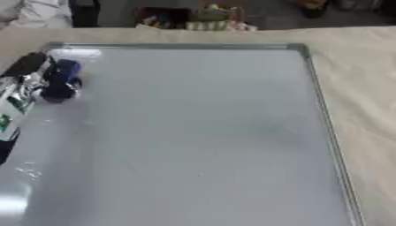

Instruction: Wipe the whiteboard clean with a brush.

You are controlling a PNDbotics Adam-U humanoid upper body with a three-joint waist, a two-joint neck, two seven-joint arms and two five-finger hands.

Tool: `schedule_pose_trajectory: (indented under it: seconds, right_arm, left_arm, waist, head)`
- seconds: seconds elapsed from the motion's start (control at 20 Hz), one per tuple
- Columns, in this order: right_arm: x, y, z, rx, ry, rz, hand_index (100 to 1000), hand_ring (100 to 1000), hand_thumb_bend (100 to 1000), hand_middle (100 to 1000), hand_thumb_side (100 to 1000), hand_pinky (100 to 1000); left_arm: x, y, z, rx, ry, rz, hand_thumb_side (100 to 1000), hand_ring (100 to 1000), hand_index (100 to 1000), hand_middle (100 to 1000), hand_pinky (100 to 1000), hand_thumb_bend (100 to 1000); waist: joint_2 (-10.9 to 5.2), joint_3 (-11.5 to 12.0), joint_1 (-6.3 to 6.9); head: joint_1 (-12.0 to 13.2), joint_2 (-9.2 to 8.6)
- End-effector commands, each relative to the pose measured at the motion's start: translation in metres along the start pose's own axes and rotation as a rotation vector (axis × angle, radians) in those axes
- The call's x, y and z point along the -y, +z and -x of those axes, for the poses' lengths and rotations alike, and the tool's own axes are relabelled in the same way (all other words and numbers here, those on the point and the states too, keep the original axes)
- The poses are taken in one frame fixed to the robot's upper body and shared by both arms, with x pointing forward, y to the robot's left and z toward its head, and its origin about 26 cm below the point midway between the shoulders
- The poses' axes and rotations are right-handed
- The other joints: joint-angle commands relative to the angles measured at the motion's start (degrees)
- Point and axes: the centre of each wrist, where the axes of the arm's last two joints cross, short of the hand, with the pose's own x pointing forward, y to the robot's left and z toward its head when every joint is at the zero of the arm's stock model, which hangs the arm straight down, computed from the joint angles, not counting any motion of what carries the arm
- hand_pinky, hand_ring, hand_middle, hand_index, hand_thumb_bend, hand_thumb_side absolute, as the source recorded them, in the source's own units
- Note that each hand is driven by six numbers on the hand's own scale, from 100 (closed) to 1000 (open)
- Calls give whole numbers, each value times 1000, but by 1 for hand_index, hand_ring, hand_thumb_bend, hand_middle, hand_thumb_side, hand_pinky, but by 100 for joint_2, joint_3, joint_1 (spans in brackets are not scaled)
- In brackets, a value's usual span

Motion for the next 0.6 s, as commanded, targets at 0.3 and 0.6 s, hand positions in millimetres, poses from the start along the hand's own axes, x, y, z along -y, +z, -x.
schedule_pose_trajectory:
  seconds: [0.3, 0.6]
  right_arm:
    - [7, -10, -5, 43, 7, 20, 798, 803, 100, 740, 1000, 785]
    - [7, -9, -5, 39, 4, 24, 798, 802, 100, 738, 1000, 784]
  left_arm:
    - [-2, -1, 3, -12, -39, 85, 330, 599, 341, 443, 594, 277]
    - [-4, -1, 2, 1, -27, 118, 355, 628, 419, 478, 607, 324]
  waist:
    - [-121, -25, -16]
    - [-136, -18, -13]
  head:
    - [-12, -28]
    - [-34, -18]
